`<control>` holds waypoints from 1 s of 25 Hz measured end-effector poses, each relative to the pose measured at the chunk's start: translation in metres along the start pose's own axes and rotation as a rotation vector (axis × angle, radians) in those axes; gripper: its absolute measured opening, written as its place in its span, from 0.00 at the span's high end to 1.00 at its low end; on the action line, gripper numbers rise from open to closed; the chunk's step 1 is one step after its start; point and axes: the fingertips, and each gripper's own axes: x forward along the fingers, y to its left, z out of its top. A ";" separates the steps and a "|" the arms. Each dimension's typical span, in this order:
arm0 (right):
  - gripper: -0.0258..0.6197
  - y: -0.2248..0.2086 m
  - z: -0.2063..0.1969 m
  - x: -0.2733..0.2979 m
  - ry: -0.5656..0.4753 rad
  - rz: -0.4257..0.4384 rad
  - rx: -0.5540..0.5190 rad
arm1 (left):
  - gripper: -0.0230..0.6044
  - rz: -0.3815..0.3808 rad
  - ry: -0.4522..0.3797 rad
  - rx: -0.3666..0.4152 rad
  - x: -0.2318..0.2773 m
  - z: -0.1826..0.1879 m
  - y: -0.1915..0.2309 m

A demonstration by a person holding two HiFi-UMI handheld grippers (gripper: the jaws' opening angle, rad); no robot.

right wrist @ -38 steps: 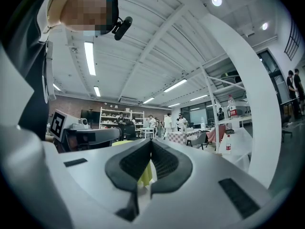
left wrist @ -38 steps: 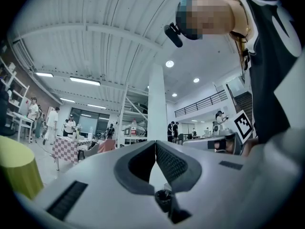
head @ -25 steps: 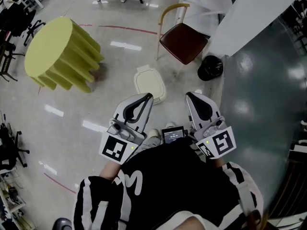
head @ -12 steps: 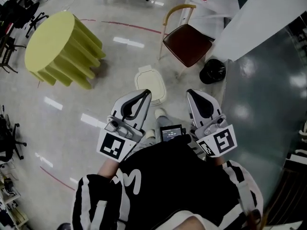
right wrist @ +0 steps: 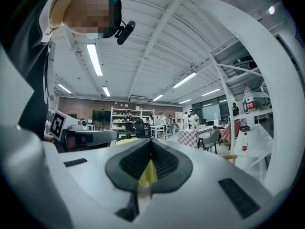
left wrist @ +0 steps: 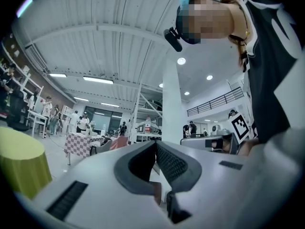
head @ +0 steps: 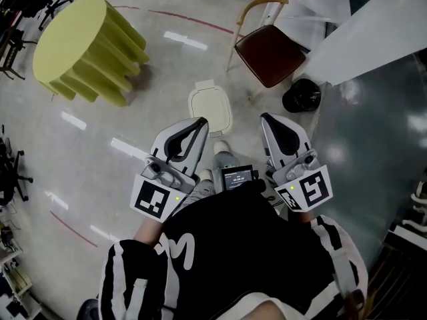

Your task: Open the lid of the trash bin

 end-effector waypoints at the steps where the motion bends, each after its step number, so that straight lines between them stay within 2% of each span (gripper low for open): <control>1: 0.94 -0.003 -0.002 0.002 0.004 0.007 0.000 | 0.95 0.005 0.002 -0.008 0.002 -0.002 0.002; 5: 0.94 -0.009 -0.011 0.011 0.018 0.046 -0.003 | 0.95 0.031 0.006 -0.037 0.008 -0.011 0.009; 15: 0.94 -0.011 -0.033 0.037 0.057 0.132 -0.036 | 0.95 0.106 0.044 -0.007 0.007 -0.033 0.032; 22: 0.94 -0.006 -0.057 0.052 0.097 0.186 -0.048 | 0.95 0.133 0.060 -0.024 0.006 -0.052 0.045; 25: 0.94 -0.005 -0.066 0.057 0.106 0.209 -0.052 | 0.95 0.142 0.075 0.000 0.007 -0.059 0.048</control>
